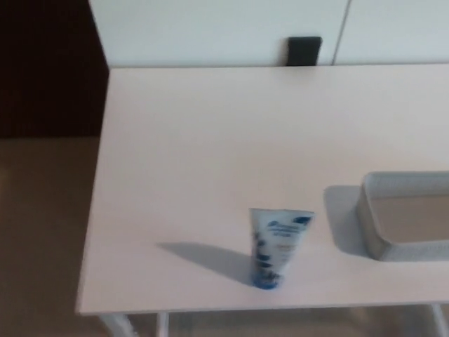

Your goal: The robot walks towards a table in front, picks a shampoo with left hand and puts it in a small grey container

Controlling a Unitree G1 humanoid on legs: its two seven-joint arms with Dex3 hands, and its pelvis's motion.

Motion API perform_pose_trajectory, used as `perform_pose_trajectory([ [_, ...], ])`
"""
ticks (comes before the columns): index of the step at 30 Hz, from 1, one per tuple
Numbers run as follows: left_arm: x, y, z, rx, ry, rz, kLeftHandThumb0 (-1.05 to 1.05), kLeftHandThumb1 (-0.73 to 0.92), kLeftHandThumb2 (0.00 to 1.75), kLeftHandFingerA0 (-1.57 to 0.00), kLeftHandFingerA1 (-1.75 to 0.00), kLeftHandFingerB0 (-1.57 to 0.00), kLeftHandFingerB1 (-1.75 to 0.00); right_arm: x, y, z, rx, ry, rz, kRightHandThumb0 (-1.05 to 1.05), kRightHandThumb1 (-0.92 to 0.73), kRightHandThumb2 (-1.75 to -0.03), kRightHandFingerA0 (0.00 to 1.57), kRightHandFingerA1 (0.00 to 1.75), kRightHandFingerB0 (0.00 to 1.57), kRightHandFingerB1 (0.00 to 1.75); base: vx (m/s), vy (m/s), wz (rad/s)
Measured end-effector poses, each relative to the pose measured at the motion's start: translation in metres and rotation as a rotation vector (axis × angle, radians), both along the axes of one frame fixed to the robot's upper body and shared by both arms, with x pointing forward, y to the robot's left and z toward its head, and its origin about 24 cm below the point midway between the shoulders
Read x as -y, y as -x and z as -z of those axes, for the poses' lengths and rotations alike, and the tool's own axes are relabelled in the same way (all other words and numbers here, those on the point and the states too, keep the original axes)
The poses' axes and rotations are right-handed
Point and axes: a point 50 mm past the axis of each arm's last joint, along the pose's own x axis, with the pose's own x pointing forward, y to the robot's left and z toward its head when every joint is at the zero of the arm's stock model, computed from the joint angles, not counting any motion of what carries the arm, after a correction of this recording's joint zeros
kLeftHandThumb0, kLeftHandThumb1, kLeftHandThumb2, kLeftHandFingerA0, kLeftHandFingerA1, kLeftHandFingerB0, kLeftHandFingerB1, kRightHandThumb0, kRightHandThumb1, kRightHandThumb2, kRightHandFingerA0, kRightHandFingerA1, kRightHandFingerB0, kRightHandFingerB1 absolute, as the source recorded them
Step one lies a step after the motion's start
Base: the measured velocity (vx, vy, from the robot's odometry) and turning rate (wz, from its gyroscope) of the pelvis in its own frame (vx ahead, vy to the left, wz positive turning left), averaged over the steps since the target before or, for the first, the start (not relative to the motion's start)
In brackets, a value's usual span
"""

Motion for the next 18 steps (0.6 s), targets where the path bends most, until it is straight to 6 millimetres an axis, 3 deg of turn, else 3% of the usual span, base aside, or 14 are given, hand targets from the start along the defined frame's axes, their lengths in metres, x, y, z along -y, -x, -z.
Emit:
perform_pose_trajectory([
  [8, -0.0056, 0.002, -0.0051, 0.025, 0.004, 0.002, -0.26, 0.54, 0.56, -0.42, -0.36, -0.28, -0.3, -0.005, 0.0032, 0.0039, -0.012, -0.011, -0.009, -0.26, -0.72, -0.61, 0.63, 0.43, 0.49, 0.38, 0.03, 0.059, 0.03],
  [18, -0.0031, 0.0021, -0.0038, 0.012, 0.007, 0.029, -0.28, 0.53, 0.56, -0.45, -0.36, -0.29, -0.3, -0.0034, 0.0067, 0.0044, -0.012, -0.015, 0.011, -0.25, -0.69, -0.6, 0.62, 0.44, 0.48, 0.38, 0.0, -0.052, 0.0],
])
